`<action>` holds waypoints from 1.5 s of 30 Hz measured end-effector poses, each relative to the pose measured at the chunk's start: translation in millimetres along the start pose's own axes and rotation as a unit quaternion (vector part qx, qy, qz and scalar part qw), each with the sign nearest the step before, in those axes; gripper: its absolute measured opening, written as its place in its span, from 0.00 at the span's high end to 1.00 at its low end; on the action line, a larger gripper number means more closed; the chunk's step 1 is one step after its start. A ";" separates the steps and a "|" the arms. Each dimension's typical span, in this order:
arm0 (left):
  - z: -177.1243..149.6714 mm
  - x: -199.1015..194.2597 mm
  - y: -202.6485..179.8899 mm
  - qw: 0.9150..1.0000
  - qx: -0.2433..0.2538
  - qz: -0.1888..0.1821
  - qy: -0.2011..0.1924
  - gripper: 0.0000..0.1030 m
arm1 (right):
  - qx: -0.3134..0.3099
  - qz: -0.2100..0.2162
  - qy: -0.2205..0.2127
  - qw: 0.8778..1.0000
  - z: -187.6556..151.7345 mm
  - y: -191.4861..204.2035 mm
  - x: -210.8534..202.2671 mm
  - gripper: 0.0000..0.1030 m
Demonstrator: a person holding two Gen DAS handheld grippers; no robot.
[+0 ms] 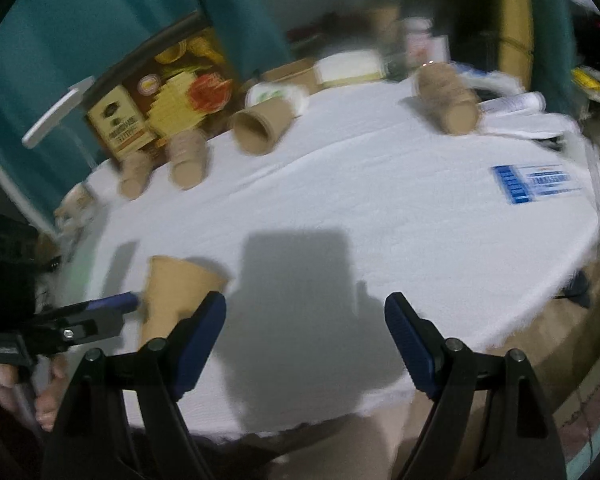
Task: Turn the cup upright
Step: 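Lift the cup with the left gripper and carry it toward the right gripper, then grasp the cup with the right gripper while the left gripper releases it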
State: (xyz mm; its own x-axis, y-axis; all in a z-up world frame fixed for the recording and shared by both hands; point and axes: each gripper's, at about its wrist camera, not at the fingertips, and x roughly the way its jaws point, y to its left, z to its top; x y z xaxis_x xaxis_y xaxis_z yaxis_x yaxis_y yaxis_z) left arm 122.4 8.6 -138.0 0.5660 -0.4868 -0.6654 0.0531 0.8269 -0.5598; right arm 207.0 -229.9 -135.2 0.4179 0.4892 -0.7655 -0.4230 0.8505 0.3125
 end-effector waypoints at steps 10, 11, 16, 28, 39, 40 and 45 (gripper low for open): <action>-21.0 -61.2 42.5 0.996 0.010 0.069 -0.064 0.24 | -0.040 0.082 0.076 0.993 22.5 61.5 37.0 0.22; -23.1 -65.5 47.0 0.995 0.009 0.078 -0.069 0.24 | -0.041 0.084 0.086 0.992 23.4 65.9 42.5 0.22; -33.3 -86.3 65.2 0.991 0.002 0.099 -0.090 0.24 | -0.052 0.092 0.126 0.986 28.6 82.8 63.9 0.23; -41.7 -97.7 71.1 0.989 0.014 0.107 -0.102 0.24 | -0.042 0.100 0.206 0.972 34.3 83.3 106.8 0.22; -43.4 -94.5 75.1 0.990 0.009 0.108 -0.093 0.24 | -0.051 0.114 0.212 0.969 39.5 84.3 108.2 0.36; -44.0 -94.1 75.4 0.990 0.008 0.108 -0.092 0.24 | -0.053 0.111 0.205 0.971 40.9 84.8 106.2 0.36; -45.8 -93.6 76.2 0.989 0.008 0.113 -0.091 0.24 | -0.123 0.054 0.114 0.984 50.1 99.8 84.7 0.36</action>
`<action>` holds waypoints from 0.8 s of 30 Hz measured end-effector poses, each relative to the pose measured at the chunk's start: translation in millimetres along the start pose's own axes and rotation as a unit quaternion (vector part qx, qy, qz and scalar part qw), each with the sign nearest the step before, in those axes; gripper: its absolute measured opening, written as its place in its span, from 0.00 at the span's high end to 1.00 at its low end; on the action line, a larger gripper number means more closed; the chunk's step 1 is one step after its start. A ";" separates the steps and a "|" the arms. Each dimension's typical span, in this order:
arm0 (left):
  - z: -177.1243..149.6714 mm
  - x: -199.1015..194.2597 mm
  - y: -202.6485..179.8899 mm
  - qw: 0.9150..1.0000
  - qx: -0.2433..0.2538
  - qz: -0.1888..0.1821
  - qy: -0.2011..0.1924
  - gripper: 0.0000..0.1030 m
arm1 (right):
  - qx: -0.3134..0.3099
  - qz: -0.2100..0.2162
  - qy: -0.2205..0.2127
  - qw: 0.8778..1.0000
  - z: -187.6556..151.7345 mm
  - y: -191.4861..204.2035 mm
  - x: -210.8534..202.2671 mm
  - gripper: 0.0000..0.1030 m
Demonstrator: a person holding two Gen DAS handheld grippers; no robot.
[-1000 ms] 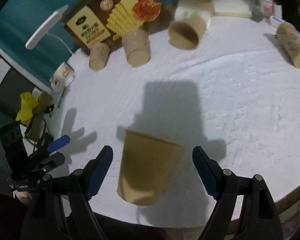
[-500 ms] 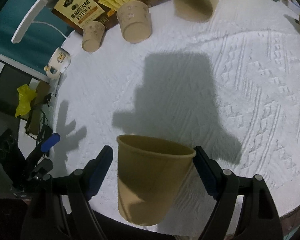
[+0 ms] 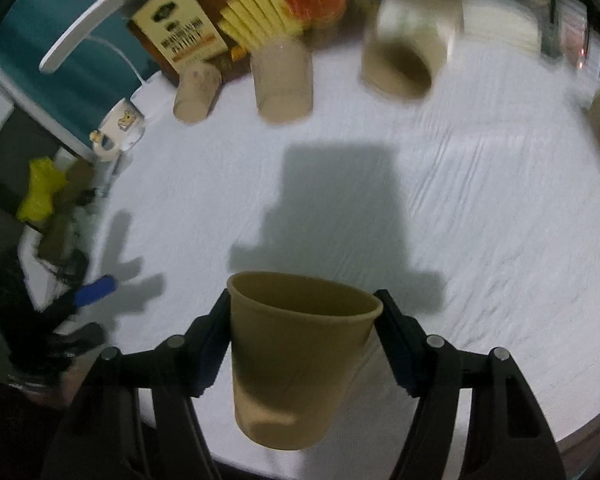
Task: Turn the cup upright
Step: 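Grasp the cup with the right gripper while the left gripper releases it, then rotate the cup rim-up with the right gripper and lower it onto the table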
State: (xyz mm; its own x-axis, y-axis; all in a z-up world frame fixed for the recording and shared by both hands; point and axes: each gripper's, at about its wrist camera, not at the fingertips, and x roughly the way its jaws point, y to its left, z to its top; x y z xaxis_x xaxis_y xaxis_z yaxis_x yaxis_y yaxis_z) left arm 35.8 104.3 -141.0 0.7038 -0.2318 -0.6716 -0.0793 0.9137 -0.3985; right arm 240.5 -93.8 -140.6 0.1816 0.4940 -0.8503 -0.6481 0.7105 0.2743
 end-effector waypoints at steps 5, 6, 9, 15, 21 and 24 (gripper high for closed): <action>0.9 0.1 -3.1 1.000 0.003 0.004 -0.002 0.24 | -0.031 -0.037 -0.102 0.994 4.9 5.7 -14.7 0.36; 0.8 -0.3 -3.9 1.000 0.004 0.004 -0.003 0.24 | -0.025 -0.031 -0.113 0.993 5.6 2.8 -14.8 0.36; 1.9 -7.5 -5.3 1.000 0.000 0.003 -0.022 0.24 | -0.004 -0.024 -0.157 0.987 7.2 -5.4 -12.7 0.36; 7.2 -16.8 -6.1 0.999 -0.003 0.012 -0.048 0.24 | -0.037 -0.083 -0.232 0.968 -4.9 7.6 -13.8 0.36; 8.9 -7.7 -6.3 0.999 -0.011 0.025 -0.046 0.24 | -0.072 -0.111 -0.243 0.961 -18.9 25.1 -5.4 0.36; 8.9 -2.5 -6.7 0.999 -0.017 0.024 -0.041 0.24 | -0.090 -0.128 -0.244 0.957 -26.9 32.9 0.6 0.36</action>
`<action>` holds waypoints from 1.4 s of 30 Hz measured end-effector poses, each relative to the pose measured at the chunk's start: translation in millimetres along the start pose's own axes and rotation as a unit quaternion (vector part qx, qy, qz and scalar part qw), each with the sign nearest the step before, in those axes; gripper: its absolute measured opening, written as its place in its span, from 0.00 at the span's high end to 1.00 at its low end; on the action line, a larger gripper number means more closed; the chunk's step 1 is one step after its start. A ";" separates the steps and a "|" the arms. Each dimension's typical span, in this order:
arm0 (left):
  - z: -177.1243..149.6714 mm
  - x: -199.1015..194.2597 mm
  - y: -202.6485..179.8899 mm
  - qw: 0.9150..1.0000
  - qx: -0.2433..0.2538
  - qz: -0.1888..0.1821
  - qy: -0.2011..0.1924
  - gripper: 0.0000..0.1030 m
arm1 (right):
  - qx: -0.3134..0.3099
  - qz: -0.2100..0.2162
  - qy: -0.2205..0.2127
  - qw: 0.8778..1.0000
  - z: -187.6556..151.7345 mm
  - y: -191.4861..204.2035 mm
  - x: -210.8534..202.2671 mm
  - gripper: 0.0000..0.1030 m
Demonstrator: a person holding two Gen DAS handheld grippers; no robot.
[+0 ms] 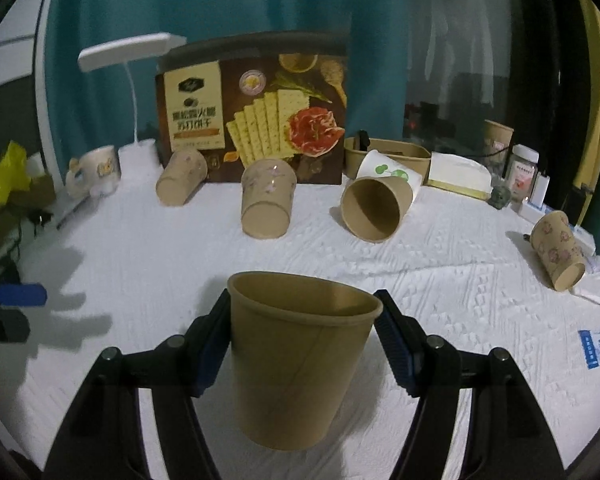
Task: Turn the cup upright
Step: 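Rotate the cup rim-up with the right gripper and lower it onto the table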
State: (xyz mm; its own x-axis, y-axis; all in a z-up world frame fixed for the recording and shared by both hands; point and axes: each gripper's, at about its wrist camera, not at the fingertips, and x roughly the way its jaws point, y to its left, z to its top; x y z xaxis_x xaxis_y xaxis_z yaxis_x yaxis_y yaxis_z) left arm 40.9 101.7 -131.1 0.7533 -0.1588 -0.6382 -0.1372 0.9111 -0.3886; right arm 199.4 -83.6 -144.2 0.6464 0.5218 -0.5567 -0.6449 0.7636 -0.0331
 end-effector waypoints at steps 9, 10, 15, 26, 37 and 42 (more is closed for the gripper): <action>-6.1 5.7 -6.1 1.000 0.011 -0.001 0.013 0.24 | -0.028 -0.019 -0.021 0.999 -13.4 11.7 -16.0 0.36; -6.5 5.8 -6.3 1.000 0.012 -0.001 0.013 0.24 | -0.028 -0.021 -0.024 0.999 -16.2 12.3 -19.2 0.36; -10.6 9.1 -5.8 1.000 0.012 0.005 0.020 0.24 | -0.018 -0.025 -0.028 0.999 -29.9 13.0 -29.6 0.36; -18.2 18.5 -14.4 0.999 0.022 0.003 0.041 0.24 | 0.013 -0.015 -0.008 1.000 -52.6 10.5 -32.2 0.36; -21.3 24.1 -17.9 0.997 0.053 0.034 0.048 0.24 | 0.056 -0.011 0.047 0.997 -66.0 7.0 -46.7 0.36; -21.6 26.0 -18.6 0.995 0.069 0.046 0.050 0.24 | 0.082 -0.009 0.074 0.994 -75.0 0.4 -65.3 0.36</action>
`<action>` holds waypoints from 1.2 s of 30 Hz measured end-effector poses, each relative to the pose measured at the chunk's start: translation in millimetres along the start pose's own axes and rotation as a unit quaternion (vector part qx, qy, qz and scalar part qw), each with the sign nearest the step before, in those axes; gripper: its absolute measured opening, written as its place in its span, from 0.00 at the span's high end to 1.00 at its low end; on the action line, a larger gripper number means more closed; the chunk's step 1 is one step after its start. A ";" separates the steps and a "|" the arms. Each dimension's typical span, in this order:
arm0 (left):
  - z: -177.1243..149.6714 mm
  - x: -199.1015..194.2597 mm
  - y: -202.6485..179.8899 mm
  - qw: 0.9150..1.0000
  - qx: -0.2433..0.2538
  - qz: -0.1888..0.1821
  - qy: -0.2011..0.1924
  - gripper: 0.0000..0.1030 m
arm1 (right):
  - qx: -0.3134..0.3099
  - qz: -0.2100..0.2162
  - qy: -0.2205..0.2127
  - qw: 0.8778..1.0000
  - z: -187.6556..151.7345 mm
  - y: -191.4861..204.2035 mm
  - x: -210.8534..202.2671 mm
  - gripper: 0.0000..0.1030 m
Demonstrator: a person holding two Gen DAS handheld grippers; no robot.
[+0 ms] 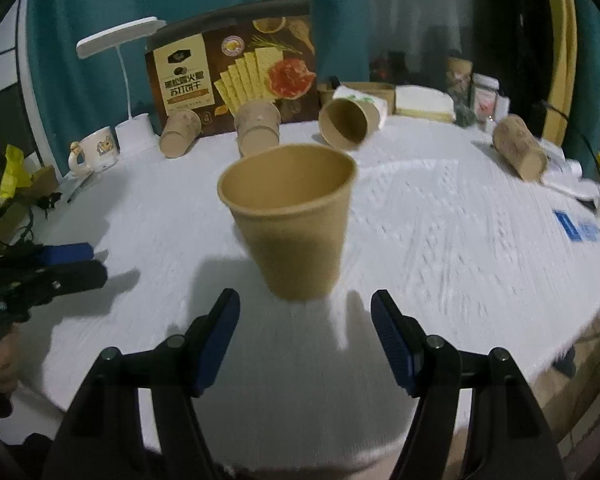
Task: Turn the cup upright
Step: 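Rotate the cup rim-up with the right gripper and lower it onto the table, then open the right gripper and withdraw both tools from the cup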
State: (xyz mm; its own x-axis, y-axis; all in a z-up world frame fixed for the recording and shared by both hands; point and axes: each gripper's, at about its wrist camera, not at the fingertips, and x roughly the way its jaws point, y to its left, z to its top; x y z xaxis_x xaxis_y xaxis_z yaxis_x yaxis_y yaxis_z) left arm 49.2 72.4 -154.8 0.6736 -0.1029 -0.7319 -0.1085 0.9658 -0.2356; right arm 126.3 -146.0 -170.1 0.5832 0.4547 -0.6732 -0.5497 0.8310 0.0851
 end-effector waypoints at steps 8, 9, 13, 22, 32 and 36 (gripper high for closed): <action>3.6 -2.5 -14.9 0.997 0.049 0.046 -0.023 0.24 | 0.073 -0.031 0.021 0.997 -22.5 -33.8 -30.6 0.36; 4.9 -2.9 -16.5 0.997 0.052 0.048 -0.023 0.23 | 0.080 -0.036 0.021 0.996 -24.7 -38.3 -35.5 0.36; 12.5 -9.7 -23.9 0.997 0.058 0.043 -0.034 0.21 | 0.099 -0.058 0.017 0.993 -30.1 -56.1 -55.7 0.36; 22.3 -38.5 -65.6 0.991 0.108 0.021 -0.081 0.12 | 0.127 -0.097 -0.010 0.987 -28.6 -85.1 -104.1 0.36; 41.5 -86.2 -100.7 0.977 0.148 0.006 -0.155 0.11 | 0.117 -0.124 -0.059 0.984 -2.1 -88.2 -158.0 0.36; 48.9 -104.9 -107.8 0.971 0.155 -0.003 -0.180 0.10 | 0.105 -0.133 -0.087 0.982 13.8 -83.9 -181.1 0.36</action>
State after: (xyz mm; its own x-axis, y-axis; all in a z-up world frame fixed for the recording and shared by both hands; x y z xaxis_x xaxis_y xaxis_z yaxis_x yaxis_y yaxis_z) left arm 26.0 -9.2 -21.4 0.8914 -0.0722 -0.4475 0.0840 0.9964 0.0067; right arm 75.1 -293.6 -45.2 0.7929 0.2444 -0.5581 -0.2390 0.9674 0.0840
